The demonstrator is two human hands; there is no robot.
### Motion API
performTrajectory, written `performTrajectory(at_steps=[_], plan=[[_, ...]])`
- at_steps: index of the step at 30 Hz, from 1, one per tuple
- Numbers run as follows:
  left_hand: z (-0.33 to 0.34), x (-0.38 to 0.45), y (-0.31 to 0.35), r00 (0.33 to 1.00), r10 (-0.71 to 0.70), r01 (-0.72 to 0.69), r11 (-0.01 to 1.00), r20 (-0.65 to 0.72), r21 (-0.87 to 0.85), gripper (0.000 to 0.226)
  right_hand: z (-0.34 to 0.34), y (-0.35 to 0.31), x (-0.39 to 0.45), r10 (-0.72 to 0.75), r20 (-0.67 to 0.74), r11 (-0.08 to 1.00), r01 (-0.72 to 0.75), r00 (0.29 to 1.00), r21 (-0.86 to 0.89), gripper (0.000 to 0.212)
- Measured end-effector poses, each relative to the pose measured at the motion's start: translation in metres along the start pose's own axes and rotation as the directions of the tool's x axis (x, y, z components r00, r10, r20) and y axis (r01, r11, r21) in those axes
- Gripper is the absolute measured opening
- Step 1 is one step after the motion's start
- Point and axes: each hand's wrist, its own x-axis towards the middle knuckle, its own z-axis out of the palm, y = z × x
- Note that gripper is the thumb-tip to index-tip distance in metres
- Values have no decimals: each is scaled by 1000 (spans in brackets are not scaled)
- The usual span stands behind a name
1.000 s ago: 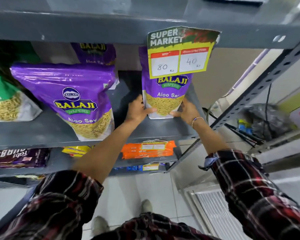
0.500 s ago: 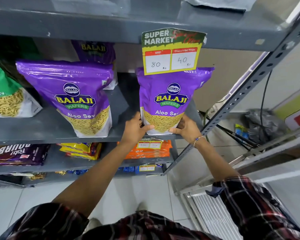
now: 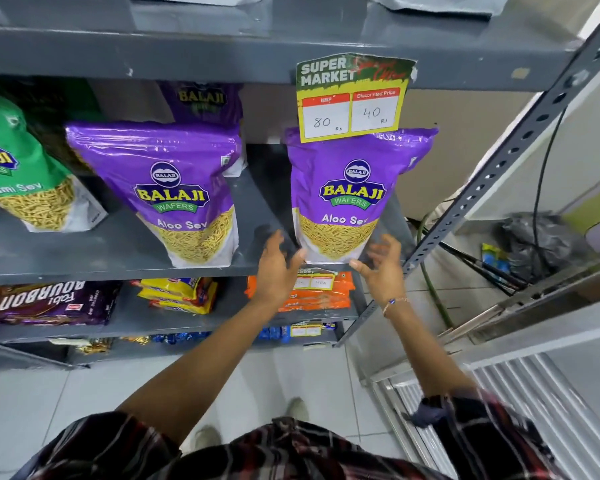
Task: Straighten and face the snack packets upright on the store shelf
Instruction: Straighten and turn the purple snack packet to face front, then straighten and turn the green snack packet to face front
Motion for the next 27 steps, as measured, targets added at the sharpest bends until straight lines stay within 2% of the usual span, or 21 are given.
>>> performTrajectory(at_steps=[1, 2, 3, 5, 8, 12, 14, 17, 20, 22, 24, 25, 27], plan=[[-3, -8, -6, 999, 12, -8, 997, -48, 83, 36, 10, 1, -14, -17, -138, 999, 11, 990, -45, 49], [-7, -16, -13, 997, 40, -30, 990, -68, 140, 32, 24, 1, -28, -61, -190, 995, 44, 980, -89, 32], [-14, -23, -19, 996, 59, -48, 986, -68, 158, 37, 41, -1, -40, -106, -148, 988, 88, 983, -125, 20], [-32, -34, -31, 996, 49, -39, 991, -77, 130, 42, 80, -9, -58, -163, 58, 974, 170, 985, -147, 5], [-75, -42, -52, 989, 18, -14, 1000, -150, 24, 38, 141, -27, -78, -225, 312, 949, 279, 923, -143, 4], [-155, -55, -88, 958, -38, 31, 999, -284, -27, 42, 228, -54, -101, -265, 476, 917, 372, 839, -145, 8], [-202, -60, -106, 934, -91, 75, 995, -346, -62, 43, 275, -71, -115, -267, 496, 913, 382, 826, -145, 12], [-279, -57, -128, 905, -123, 98, 992, -408, -81, 35, 341, -102, -126, -276, 459, 915, 377, 845, -143, 11], [-352, -39, -149, 951, -24, 36, 999, -310, 34, 14, 391, -137, -114, -290, 337, 927, 350, 896, -132, 10], [-390, -20, -158, 965, 23, -22, 1000, -262, 6, 33, 415, -158, -97, -311, 197, 942, 329, 930, -69, 9], [-419, 7, -162, 965, 5, 1, 1000, -261, 24, 64, 433, -174, -77, -286, 107, 957, 290, 952, -19, 25], [-431, 20, -162, 971, -19, 31, 998, -237, 47, 79, 441, -179, -65, -255, 111, 966, 258, 961, -19, 38], [-450, 48, -165, 985, -77, 83, 996, -154, 38, 101, 455, -186, -42, -166, 213, 981, 183, 963, -60, 64]])
